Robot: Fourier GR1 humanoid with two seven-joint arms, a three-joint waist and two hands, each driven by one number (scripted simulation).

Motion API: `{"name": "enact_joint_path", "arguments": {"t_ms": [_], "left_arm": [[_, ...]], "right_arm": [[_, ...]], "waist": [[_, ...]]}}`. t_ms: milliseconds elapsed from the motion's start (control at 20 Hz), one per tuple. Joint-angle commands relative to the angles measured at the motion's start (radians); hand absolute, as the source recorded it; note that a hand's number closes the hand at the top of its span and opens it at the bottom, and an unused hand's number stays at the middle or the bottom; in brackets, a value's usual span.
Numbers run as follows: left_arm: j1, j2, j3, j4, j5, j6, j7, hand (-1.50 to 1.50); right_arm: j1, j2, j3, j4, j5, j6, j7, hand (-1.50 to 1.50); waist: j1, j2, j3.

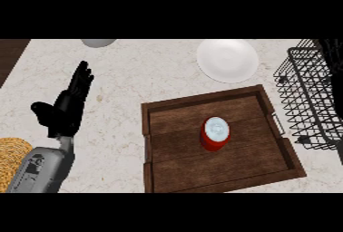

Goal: Pick the can from the tray and place it in the tiered basket

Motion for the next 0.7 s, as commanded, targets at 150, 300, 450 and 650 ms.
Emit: {"name": "enact_joint_path", "arguments": {"t_ms": [150, 300, 450, 650], "left_arm": [[0.132, 0.084, 0.023, 0.067, 0.001, -0.038, 0.075, 0.0], [0.152, 0.065, 0.04, 0.103, 0.014, -0.013, 0.093, 0.0], [0.253, 0.136, 0.053, 0.125, 0.054, -0.116, 0.116, 0.0], [0.26, 0.165, 0.072, 0.125, 0.067, -0.144, 0.118, 0.0]], "right_arm": [[0.194, 0.346, -0.006, 0.041, -0.306, 0.002, -0.097, 1.5], [0.187, 0.431, -0.225, 0.01, -0.339, -0.217, -0.197, 1.5], [0.363, 0.515, 0.068, 0.032, -0.387, -0.051, -0.468, -1.5], [0.467, 0.367, 0.179, 0.151, -0.003, -0.246, -0.284, -1.5]], "waist": [[0.053, 0.011, -0.023], [-0.092, -0.011, 0.021], [0.048, 0.0, -0.034], [0.046, 0.001, -0.046]]}}
